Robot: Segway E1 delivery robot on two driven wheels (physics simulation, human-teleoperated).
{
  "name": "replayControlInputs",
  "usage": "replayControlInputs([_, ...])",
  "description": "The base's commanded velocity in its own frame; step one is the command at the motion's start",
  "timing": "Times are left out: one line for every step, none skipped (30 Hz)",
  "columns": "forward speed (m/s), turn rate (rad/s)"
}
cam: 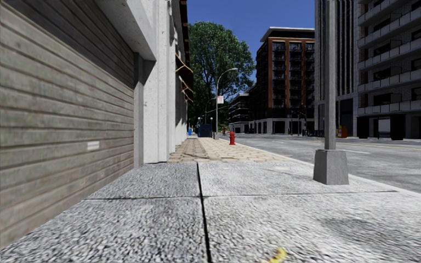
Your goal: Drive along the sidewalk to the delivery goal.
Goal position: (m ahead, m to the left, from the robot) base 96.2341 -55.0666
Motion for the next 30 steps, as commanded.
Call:
replayControlInputs([2.0, 0.0])
replayControlInputs([2.0, 0.0])
replayControlInputs([2.0, 0.0])
replayControlInputs([2.0, 0.0])
replayControlInputs([2.0, 0.0])
replayControlInputs([2.0, 0.0])
replayControlInputs([2.0, 0.0])
replayControlInputs([2.0, 0.0])
replayControlInputs([2.0, 0.0])
replayControlInputs([2.0, 0.0])
replayControlInputs([2.0, 0.0])
replayControlInputs([2.0, 0.0])
replayControlInputs([2.0, 0.0])
replayControlInputs([2.0, 0.0])
replayControlInputs([2.0, 0.0])
replayControlInputs([2.0, 0.0])
replayControlInputs([2.0, 0.0])
replayControlInputs([2.0, 0.0])
replayControlInputs([2.0, 0.0])
replayControlInputs([2.0, 0.0])
replayControlInputs([2.0, 0.0])
replayControlInputs([2.0, 0.0])
replayControlInputs([2.0, 0.0])
replayControlInputs([2.0, 0.0])
replayControlInputs([2.0, 0.01])
replayControlInputs([2.0, 0.01])
replayControlInputs([2.0, 0.04])
replayControlInputs([2.0, 0.05])
replayControlInputs([2.0, 0.05])
replayControlInputs([2.0, 0.05])
